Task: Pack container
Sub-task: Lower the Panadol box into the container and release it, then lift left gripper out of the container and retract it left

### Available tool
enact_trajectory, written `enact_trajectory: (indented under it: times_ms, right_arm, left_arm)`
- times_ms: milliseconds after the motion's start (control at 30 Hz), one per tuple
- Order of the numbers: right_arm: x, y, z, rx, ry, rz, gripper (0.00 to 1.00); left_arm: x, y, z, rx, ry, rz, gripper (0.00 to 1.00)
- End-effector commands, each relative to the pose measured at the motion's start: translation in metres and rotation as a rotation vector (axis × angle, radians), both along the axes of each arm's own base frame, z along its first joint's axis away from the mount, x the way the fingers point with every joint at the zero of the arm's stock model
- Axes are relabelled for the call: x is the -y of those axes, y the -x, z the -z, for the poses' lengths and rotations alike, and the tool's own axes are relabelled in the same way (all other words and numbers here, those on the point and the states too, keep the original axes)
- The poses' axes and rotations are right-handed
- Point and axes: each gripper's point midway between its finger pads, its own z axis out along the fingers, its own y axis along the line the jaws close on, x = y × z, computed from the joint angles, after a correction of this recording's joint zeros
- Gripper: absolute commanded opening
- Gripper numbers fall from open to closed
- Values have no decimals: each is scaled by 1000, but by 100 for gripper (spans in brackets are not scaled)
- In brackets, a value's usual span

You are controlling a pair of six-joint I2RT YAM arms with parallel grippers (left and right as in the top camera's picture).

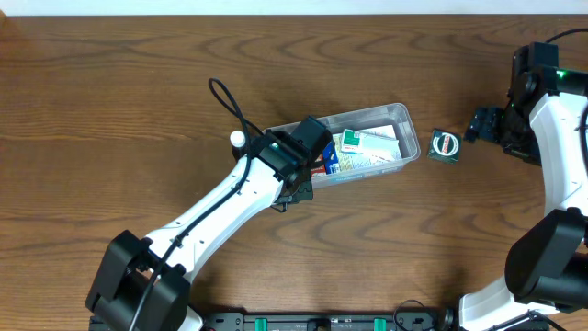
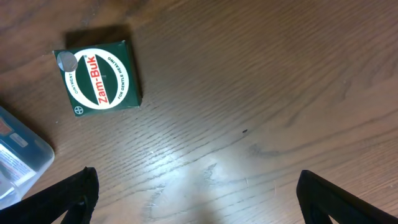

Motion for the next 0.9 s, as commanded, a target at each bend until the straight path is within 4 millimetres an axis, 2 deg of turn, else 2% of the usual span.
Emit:
enact_trajectory:
  times_ms: [0, 200, 433, 733, 867]
  right_arm:
    - [2, 1, -8, 20, 8, -1, 99]
    - [2, 1, -8, 20, 8, -1, 99]
    - [2, 1, -8, 20, 8, -1, 99]
    - [2, 1, -8, 20, 8, -1, 99]
    - [2, 1, -8, 20, 8, -1, 99]
  left_arm:
    - [-1, -1, 9, -1, 6, -17, 6]
    - [-23, -19, 9, 103, -115, -42, 6]
    - [-27, -27, 8, 123, -117, -16, 6]
    - [-18, -36, 0, 156, -89, 23, 6]
    - [9, -22, -22, 95, 70, 95, 6]
